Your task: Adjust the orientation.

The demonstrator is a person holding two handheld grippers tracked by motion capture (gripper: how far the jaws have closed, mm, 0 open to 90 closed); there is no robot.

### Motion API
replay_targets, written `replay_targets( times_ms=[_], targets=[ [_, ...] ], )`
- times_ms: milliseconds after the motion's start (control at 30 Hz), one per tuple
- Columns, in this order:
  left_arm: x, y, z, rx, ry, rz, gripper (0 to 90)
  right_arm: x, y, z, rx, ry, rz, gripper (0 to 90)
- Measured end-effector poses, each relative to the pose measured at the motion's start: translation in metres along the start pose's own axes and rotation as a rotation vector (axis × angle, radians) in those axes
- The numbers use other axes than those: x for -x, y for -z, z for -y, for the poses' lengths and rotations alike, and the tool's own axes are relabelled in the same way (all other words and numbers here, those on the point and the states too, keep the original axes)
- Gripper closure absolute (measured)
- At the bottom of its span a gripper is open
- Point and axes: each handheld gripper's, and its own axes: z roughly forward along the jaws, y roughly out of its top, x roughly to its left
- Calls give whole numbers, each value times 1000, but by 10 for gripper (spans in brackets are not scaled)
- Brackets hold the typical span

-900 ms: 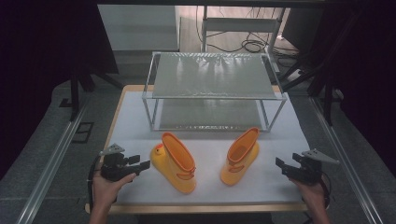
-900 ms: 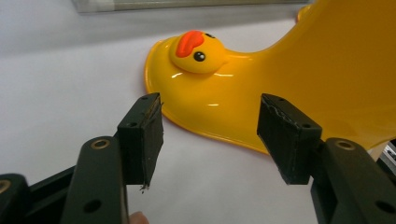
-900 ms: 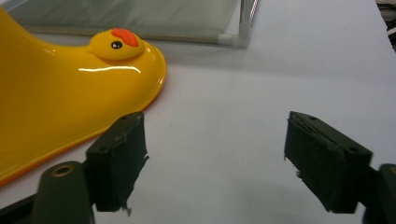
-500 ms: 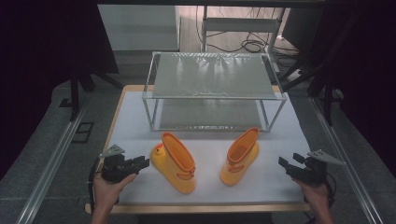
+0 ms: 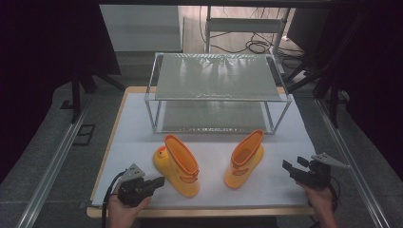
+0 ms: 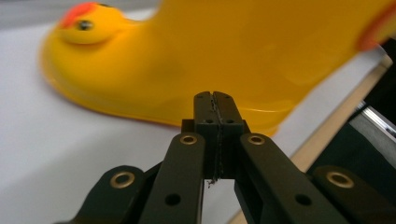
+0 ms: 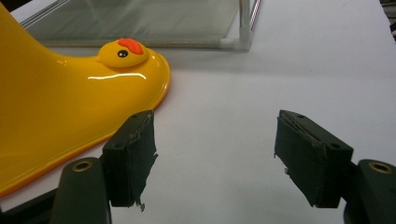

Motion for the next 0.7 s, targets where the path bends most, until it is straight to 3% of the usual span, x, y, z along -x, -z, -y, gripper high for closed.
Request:
replay_targets(
  times_ms=[100,233,333,467,600,700],
  targets=[
    [18,-6,-1,1,-32,30,900,0,-1,1,-8,0,3,292],
    [32,-10,-1,6,-52,58,900,0,-2,1,-5,-1,3,292],
    [49,-22,-1,-6,-85,74,900,1,-2,1,-3,-4,6,293],
    [60,-33,0,-7,-101,82,900,1,-2,2,-4,-5,7,293],
    [73,-50,2,13,-106,58,900,3,-2,2,-6,-10,8,294],
    [81,-64,1,45,-106,9,900,3,-2,3,-4,-14,9,295]
  ],
)
